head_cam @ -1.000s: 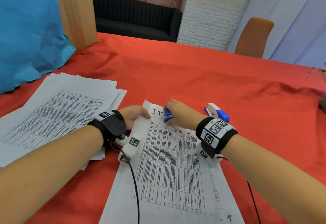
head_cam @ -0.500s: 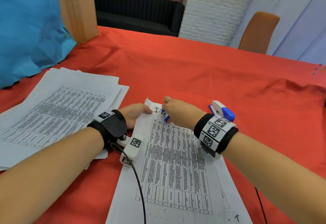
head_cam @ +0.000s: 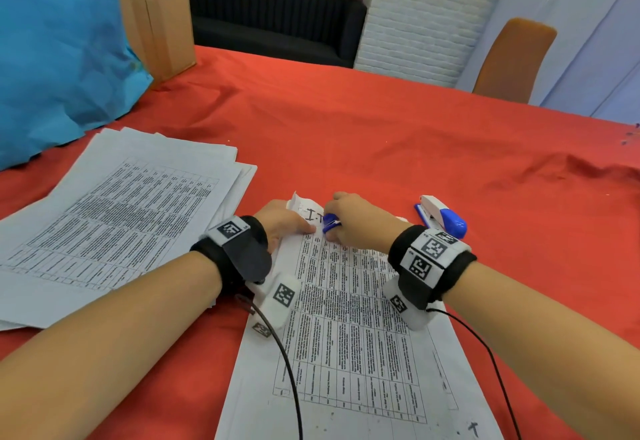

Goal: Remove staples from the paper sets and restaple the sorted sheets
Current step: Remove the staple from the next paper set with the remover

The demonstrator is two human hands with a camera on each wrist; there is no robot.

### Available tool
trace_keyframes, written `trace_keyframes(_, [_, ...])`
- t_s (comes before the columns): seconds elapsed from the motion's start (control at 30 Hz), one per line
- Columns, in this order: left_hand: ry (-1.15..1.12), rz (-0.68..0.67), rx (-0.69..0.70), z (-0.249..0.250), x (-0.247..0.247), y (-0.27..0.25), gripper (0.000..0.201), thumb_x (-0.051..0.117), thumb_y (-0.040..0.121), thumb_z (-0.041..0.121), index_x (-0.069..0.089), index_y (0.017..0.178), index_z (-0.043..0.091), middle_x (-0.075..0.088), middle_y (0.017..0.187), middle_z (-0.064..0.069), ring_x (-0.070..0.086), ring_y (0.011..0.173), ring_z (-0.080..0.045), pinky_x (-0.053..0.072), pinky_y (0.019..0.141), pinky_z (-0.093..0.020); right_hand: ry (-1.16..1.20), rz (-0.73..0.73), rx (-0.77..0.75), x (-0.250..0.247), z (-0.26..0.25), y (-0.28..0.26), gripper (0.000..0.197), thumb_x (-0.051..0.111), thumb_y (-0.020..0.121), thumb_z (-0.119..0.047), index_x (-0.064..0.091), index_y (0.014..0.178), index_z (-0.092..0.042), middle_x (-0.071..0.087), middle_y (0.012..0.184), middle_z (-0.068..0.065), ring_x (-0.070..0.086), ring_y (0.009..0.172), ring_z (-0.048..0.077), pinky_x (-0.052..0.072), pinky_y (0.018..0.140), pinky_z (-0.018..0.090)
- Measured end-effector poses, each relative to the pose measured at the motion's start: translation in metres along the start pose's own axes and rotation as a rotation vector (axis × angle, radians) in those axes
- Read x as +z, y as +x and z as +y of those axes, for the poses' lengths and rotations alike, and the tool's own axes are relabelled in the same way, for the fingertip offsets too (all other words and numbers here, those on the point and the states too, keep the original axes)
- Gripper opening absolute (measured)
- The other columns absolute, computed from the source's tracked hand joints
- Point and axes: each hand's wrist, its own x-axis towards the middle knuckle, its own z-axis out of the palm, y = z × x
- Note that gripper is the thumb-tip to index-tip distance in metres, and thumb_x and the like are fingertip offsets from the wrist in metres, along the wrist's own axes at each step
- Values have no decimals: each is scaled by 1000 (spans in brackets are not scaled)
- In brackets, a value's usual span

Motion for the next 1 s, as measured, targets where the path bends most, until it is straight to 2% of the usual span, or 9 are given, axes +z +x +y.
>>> trace_keyframes(0.23, [12, 56, 10, -1, 4, 5, 38, 72, 74, -8, 61, 110, -1, 69, 100, -20, 69, 86, -36, 57, 76, -49, 474, -7, 83, 0, 35, -6, 23, 66, 89, -23, 64, 105, -7, 68, 98, 9, 65, 88, 24, 55, 83, 36])
trace_keyframes(0.37, [13, 77, 23, -2, 4, 6, 45, 73, 74, -7, 58, 116, -2, 67, 104, -21, 68, 88, -37, 55, 79, -53, 1156, -74, 156, 4, 50, -10, 9, 54, 96, -6, 56, 102, -1, 63, 92, 17, 68, 83, 23, 58, 81, 29])
trace_keyframes(0.47, [158, 95, 52, 1, 4, 1, 55, 71, 77, -3, 48, 127, 0, 60, 115, -17, 62, 101, -34, 54, 86, -45, 1325, -10, 198, 3, 67, -21, 8, 52, 97, -6, 56, 103, -2, 61, 91, 15, 68, 84, 22, 59, 80, 27])
trace_keyframes(0.57, [420, 303, 391, 17, 4, -11, 66, 70, 81, 15, 36, 136, 9, 46, 134, -11, 46, 121, -26, 43, 97, -36, 1198, 139, 100, -8, 68, -29, 12, 55, 95, -6, 57, 106, -2, 58, 87, 8, 63, 75, 14, 55, 74, 19])
trace_keyframes(0.63, [272, 311, 544, 33, 12, -21, 55, 59, 91, 30, 39, 135, 7, 49, 128, -6, 47, 120, -20, 41, 99, -33, 1017, 230, 24, -25, 56, -34, 12, 57, 94, -9, 58, 105, -6, 59, 83, 3, 59, 70, 9, 51, 71, 17])
trace_keyframes(0.73, [-385, -172, 165, 49, 33, -31, 36, 30, 103, 26, 55, 101, 0, 56, 88, -9, 54, 82, -21, 43, 77, -28, 460, 308, -111, -47, 28, -33, 19, 65, 88, -15, 61, 104, -7, 63, 86, 5, 59, 77, 16, 44, 74, 26])
trace_keyframes(0.8, [-678, -319, -44, 47, 40, -31, 35, 21, 100, 8, 45, 75, 4, 43, 72, -11, 38, 61, -19, 34, 63, -24, 69, 253, -185, -46, 10, -28, 27, 66, 85, -15, 57, 108, -4, 56, 101, 10, 55, 89, 24, 37, 76, 30])
trace_keyframes(0.87, [-787, -290, -118, 42, 42, -23, 36, 19, 97, 0, 43, 71, 4, 42, 68, -11, 33, 58, -19, 28, 57, -23, -91, 203, -205, -42, 0, -24, 27, 61, 87, -10, 53, 111, -1, 48, 108, 11, 51, 92, 26, 35, 77, 31])
trace_keyframes(1.0, [-746, -131, -120, 30, 33, -10, 39, 26, 103, 12, 52, 75, 3, 51, 72, -7, 44, 59, -13, 38, 49, -19, -38, 247, -128, -54, 18, -21, 33, 70, 84, -17, 57, 108, 0, 46, 101, 9, 50, 94, 25, 30, 74, 27])
